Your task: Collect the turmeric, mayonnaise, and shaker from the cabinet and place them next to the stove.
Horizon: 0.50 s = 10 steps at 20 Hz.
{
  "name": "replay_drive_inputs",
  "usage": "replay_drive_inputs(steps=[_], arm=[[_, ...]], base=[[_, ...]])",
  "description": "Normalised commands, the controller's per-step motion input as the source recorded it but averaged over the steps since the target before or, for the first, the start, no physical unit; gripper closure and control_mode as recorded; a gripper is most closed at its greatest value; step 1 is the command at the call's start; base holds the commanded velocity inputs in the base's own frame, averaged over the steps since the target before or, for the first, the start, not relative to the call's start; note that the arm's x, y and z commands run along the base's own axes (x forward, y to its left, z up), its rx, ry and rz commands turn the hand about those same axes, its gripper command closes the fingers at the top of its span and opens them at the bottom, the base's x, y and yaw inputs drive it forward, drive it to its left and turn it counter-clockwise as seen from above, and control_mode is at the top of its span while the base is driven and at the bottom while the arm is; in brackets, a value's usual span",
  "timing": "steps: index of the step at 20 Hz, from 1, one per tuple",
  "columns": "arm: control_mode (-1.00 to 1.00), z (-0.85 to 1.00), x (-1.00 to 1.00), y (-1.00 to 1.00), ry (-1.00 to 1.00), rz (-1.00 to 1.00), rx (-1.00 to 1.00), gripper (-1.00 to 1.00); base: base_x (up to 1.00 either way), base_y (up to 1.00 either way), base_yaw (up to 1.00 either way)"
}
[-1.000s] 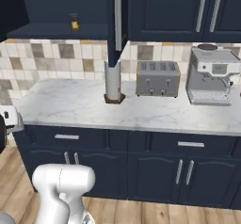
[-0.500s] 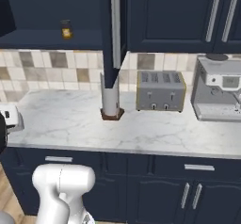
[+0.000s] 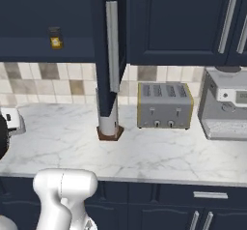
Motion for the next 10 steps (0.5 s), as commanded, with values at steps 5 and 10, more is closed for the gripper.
replay_drive_inputs(steps=[5,10], arm=[[1.0,0.0,0.0,0.0,0.0,0.0,0.0,-1.0],[-1.0,0.67,0.27,0.23,-0.13,-0.06,0.0,-1.0]], base=[[0.64,0.73,-0.07],[0.0,0.0,0.0]])
